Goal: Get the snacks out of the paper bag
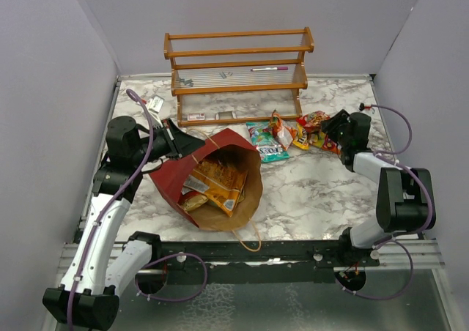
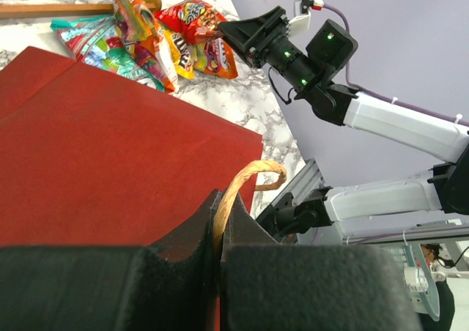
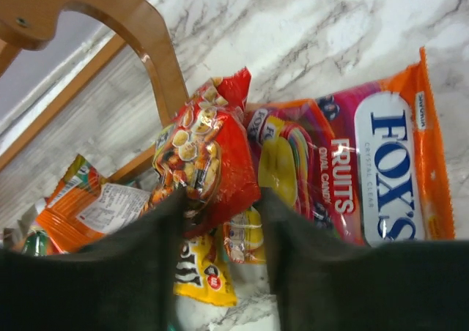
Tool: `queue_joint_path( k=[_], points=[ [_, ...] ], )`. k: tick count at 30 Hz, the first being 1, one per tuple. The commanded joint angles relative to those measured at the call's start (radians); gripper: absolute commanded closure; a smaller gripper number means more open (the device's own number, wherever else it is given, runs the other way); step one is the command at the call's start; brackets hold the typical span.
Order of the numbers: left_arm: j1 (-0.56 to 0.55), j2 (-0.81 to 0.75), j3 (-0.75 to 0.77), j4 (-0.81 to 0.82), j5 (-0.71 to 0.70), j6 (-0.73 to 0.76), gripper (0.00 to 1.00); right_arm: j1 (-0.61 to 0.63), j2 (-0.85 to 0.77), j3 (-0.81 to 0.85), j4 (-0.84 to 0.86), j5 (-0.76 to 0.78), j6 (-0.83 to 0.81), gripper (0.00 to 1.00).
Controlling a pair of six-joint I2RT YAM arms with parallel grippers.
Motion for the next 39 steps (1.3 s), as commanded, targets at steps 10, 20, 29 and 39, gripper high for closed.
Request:
queue_joint_path(
  k=[10,20,29,39],
  points=[
    [0.003,-0.039,-0.012,-0.022,-0.047,0.003,1.00,-0.005,-0.342,-0.028,-0.418,0.021,-0.159,0.01],
    [0.002,-0.093,-0.035,-0.026,-0.134,-0.033,1.00,-0.005,-0.671,-0.129,-0.531,-0.135,0.096,0.01],
    [0.001,-0.099,-0.019,-0.065,-0.187,-0.026,1.00,-0.005,-0.673,-0.053,-0.642,-0.487,-0.077,0.01],
    [0.002,-0.091,-0.009,-0.101,-0.217,0.001,1.00,0.246,-0.606,0.020,-0.565,-0.574,-0.048,0.01]
  ],
)
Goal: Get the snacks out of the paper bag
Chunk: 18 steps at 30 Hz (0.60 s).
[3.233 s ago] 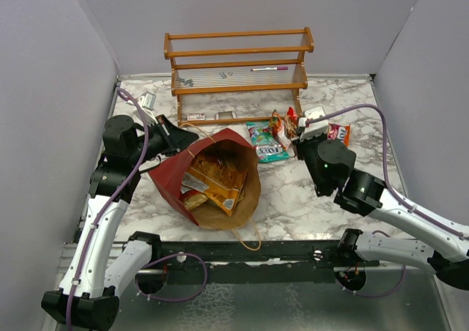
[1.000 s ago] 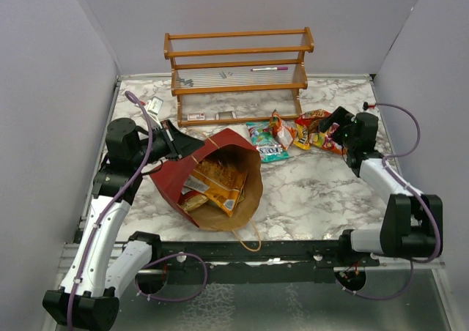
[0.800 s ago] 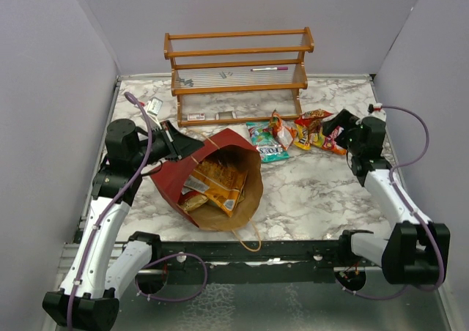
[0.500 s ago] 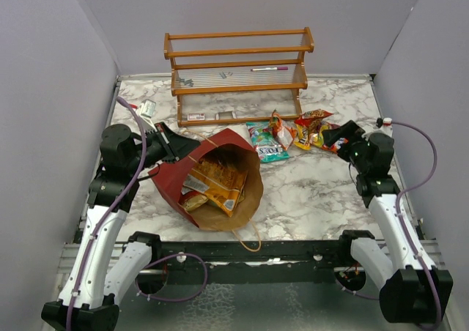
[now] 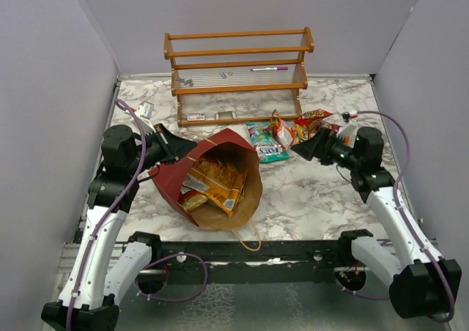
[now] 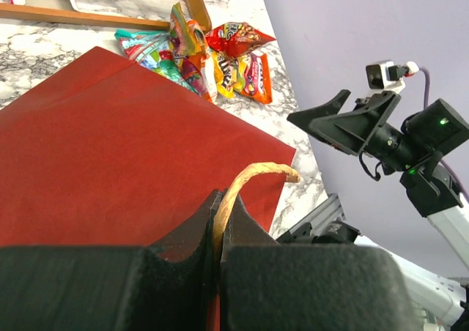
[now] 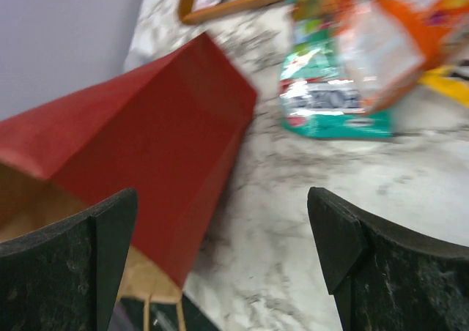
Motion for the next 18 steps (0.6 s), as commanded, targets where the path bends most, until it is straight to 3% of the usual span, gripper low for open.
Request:
queue_joint_path(
  k=[1,8,18],
  points=[
    [0.003,0.002,0.015,-0.007,-0.033,0.022,1.00,0.255,0.044,0.121,-0.015,0.064,-0.009,0.01],
    [0.002,0.037,0.044,-0.029,-0.036,0.037,1.00,0.548,0.069,0.223,-0.045,0.161,0.023,0.01],
    [0.002,0.052,0.053,-0.027,-0.028,0.026,1.00,0.980,0.048,0.186,0.056,0.465,-0.315,0.01]
  ],
)
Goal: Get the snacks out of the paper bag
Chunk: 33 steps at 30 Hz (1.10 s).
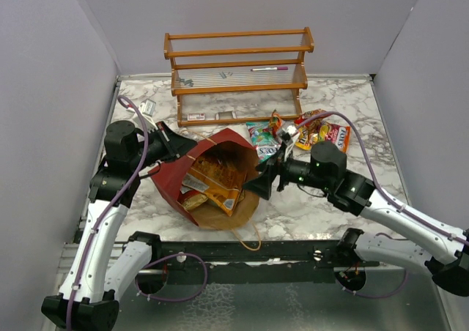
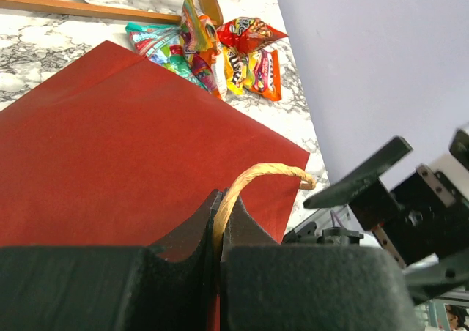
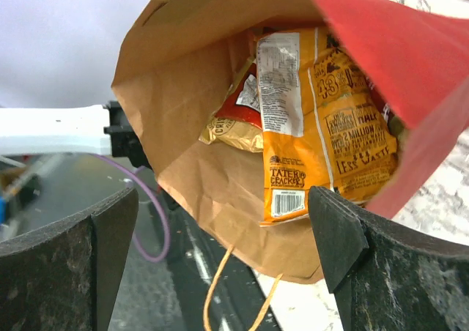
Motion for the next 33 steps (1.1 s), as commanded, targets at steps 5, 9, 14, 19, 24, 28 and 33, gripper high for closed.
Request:
queue_joint_path(
  k=[5,9,14,19,24,28,33],
  points=[
    [0.002,0.012,0.030,0.001,-0.019,0.012,1.00,0.378,0.094,-0.029,0.102,0.380,-0.376,0.01],
    [0.001,0.014,0.027,-0.001,-0.018,0.012,1.00,0.449,0.191,-0.033,0.122,0.480,-0.501,0.01],
    [0.002,0.015,0.017,0.006,-0.014,0.006,1.00,0.450,0.324,-0.008,0.119,0.527,-0.529,0.01],
    [0.002,0.020,0.002,0.019,-0.004,0.004,1.00,0.450,0.428,-0.009,0.159,0.580,-0.483,0.02],
    [0.002,0.022,-0.005,0.019,0.002,0.011,1.00,0.450,0.524,0.018,0.117,0.595,-0.400,0.11],
    [0.001,0.009,-0.027,0.041,0.004,-0.008,1.00,0.450,0.579,0.007,0.175,0.641,-0.437,0.15],
    [0.001,0.006,-0.032,0.042,0.012,-0.014,1.00,0.450,0.658,0.035,0.220,0.745,-0.483,0.29]
  ],
)
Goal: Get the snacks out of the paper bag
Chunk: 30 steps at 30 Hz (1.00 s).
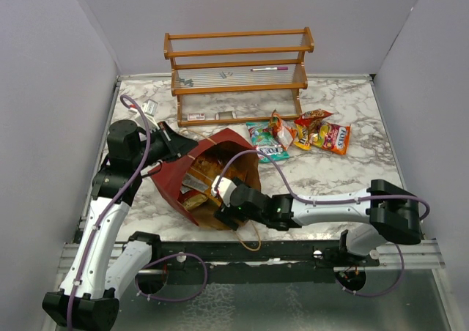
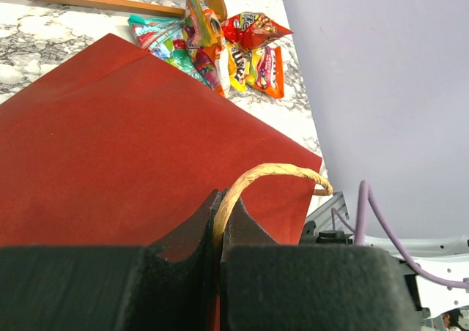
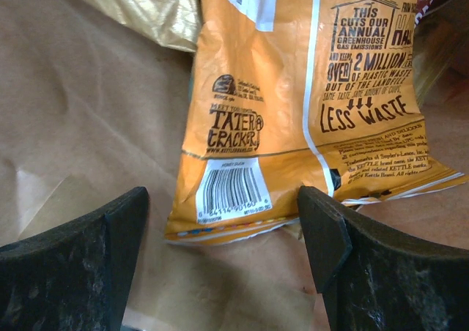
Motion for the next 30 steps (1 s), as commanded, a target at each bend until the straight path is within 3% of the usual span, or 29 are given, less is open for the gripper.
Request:
queue_joint_path(
  k=[1,10,28,30],
  points=[
    [0.003,-0.012,-0.009,0.022,0.007,-0.001,1.00,0.003,0.074,0.050,0.080,0.164,-0.041,0.31],
    [0.003,-0.010,-0.015,0.037,0.019,-0.005,1.00,0.003,0.118,0.060,0.075,0.259,-0.074,0.51],
    [0.002,-0.027,-0.033,0.031,0.017,-0.010,1.00,0.003,0.106,0.110,0.056,0.133,-0.089,0.96],
    [0.003,-0.029,-0.038,0.031,0.017,-0.011,1.00,0.003,0.102,0.111,0.052,0.128,-0.088,0.97]
  ],
)
